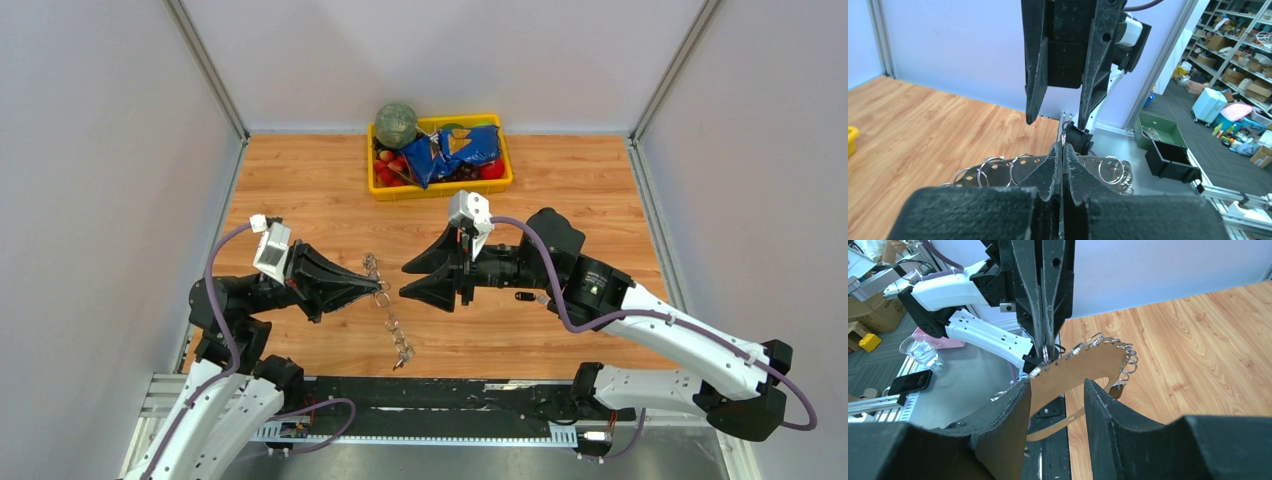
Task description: Put the keys on the keyring
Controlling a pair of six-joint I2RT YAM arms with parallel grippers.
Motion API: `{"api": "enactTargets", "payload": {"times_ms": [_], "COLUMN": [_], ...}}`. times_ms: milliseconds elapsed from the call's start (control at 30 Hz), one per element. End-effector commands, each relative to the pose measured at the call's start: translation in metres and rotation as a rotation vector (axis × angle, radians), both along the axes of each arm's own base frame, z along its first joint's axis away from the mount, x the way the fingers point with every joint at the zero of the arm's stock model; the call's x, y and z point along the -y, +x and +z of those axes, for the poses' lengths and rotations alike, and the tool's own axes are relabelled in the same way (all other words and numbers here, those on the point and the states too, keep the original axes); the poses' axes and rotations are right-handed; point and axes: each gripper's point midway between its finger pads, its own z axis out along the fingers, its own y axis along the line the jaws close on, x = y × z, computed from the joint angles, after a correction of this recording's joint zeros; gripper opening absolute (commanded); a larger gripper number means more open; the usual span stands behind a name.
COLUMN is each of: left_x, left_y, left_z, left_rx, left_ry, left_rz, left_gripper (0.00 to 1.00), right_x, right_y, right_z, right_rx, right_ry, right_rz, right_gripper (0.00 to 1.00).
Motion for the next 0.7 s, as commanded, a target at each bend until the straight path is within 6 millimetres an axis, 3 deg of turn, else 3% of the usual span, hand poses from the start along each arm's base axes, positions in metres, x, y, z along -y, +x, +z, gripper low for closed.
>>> {"api": "enactTargets", "payload": {"times_ms": [0, 667], "left_x": [-0.006, -0.026], "left_y": [-0.01, -0.013], "left_z": [0.027, 0.047], "left_rx": [0.073, 0.097], "left_ry": [-0.118, -0.344], "left_rz": [0.008, 0.095], "left_gripper": [0.0, 0.0], "right_x": [-0.001, -0.029], "right_y": [-0.003, -0.014], "right_z": [0.011, 0.04], "right_rx": [0.031, 0.155], "right_ry": [0.05, 0.151], "right_rz": [0.028, 0.104], "right_gripper": [0.46, 0.4]}}
